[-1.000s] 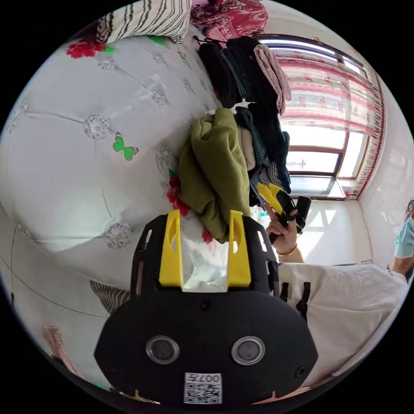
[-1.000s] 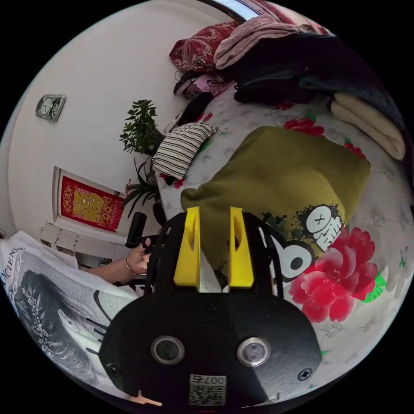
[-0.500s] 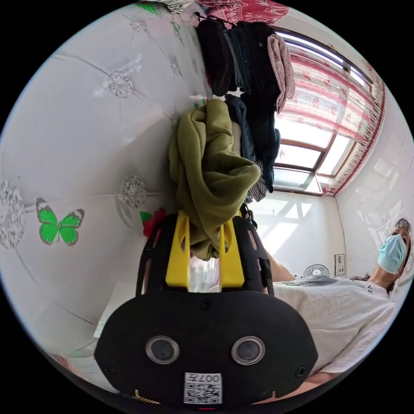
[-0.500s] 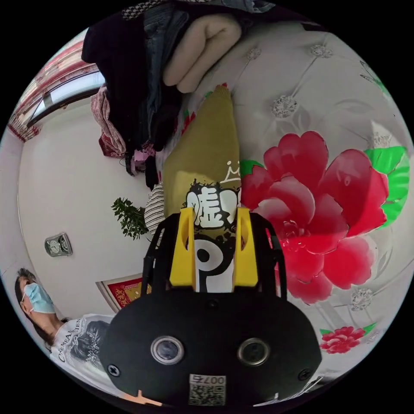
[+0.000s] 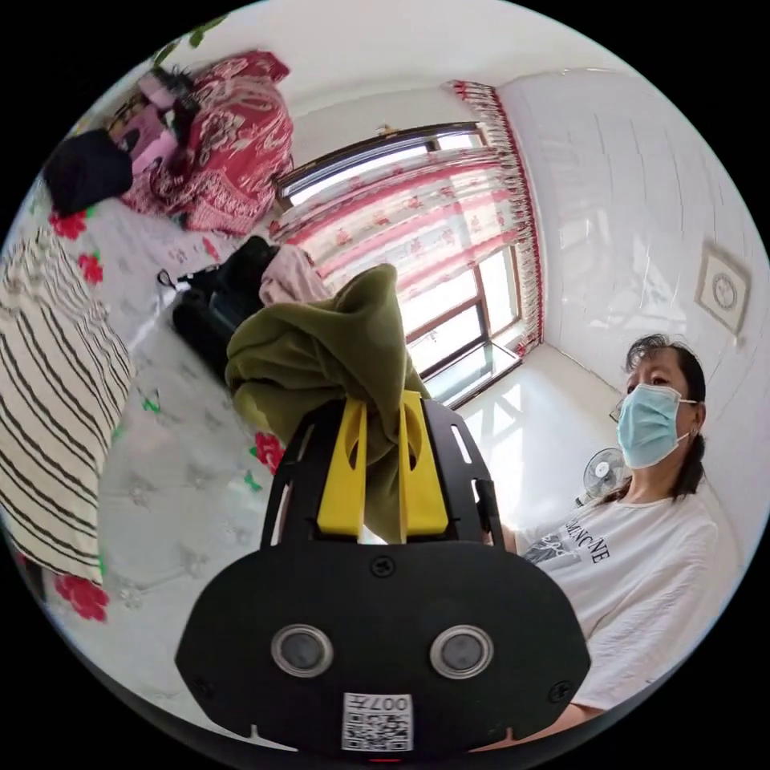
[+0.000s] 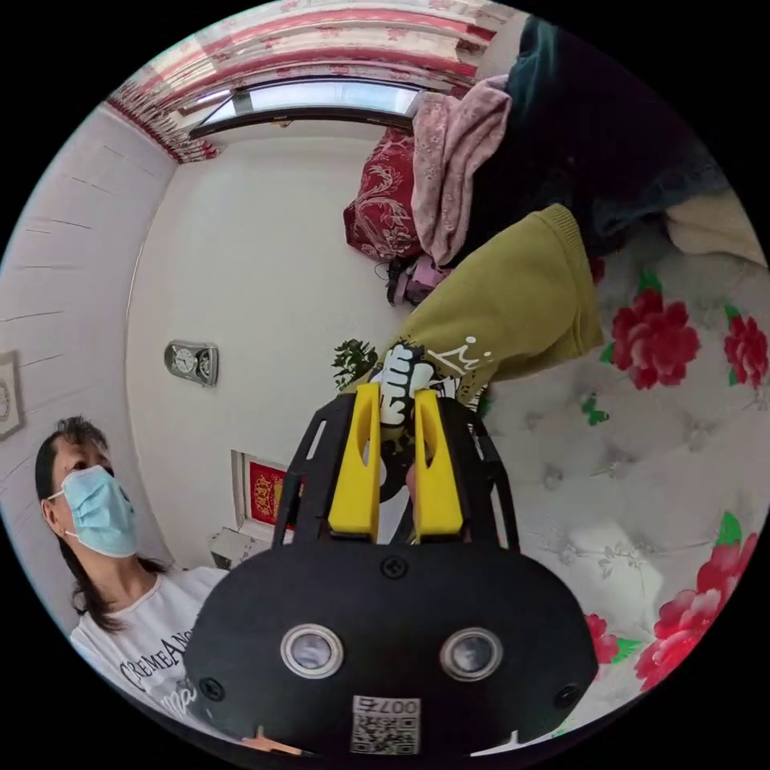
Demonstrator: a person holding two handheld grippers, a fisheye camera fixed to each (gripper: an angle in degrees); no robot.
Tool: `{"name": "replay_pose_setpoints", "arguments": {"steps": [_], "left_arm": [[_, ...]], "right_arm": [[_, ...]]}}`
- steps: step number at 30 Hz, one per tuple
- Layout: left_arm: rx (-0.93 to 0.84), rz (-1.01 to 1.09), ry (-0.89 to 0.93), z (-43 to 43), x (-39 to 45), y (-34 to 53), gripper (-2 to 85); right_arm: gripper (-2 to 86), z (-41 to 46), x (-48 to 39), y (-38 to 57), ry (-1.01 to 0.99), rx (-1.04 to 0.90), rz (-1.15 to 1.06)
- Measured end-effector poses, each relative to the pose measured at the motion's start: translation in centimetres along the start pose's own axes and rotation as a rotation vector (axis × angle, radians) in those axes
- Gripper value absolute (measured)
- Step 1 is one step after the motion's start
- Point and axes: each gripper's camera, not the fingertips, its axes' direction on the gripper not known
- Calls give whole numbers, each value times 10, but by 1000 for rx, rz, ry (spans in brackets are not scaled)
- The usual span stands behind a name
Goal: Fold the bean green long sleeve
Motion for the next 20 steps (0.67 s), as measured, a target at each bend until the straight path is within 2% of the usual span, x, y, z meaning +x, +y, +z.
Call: {"name": "replay_pose_setpoints", "arguments": {"steps": [3, 4, 6, 8, 10, 12, 15, 18, 20], "left_arm": [[93, 77, -156, -59, 26, -23, 59], [128, 65, -263, -84, 29, -24, 58], [173, 36, -495, -119, 28, -16, 59], [230, -84, -856, -157, 20, 17, 51], [244, -127, -956, -172, 15, 51, 50], [201, -145, -1017, -167, 9, 86, 49], [-1, -170, -1088, -121, -9, 138, 39], [-232, -114, -1013, -38, -22, 176, 28], [-440, 38, -920, 41, -20, 192, 17]], "right_arm": [[58, 77, -36, -25, -37, -77, -89], [63, 109, -45, -31, -10, -134, -117], [70, 153, -48, -31, 75, -246, -165], [75, 181, -35, -12, 240, -339, -215], [76, 182, -15, 12, 351, -396, -222], [75, 170, 11, 41, 452, -456, -198], [73, 120, 53, 96, 649, -503, -97], [72, 49, 73, 153, 854, -458, 34], [73, -14, 71, 194, 969, -309, 156]]}}
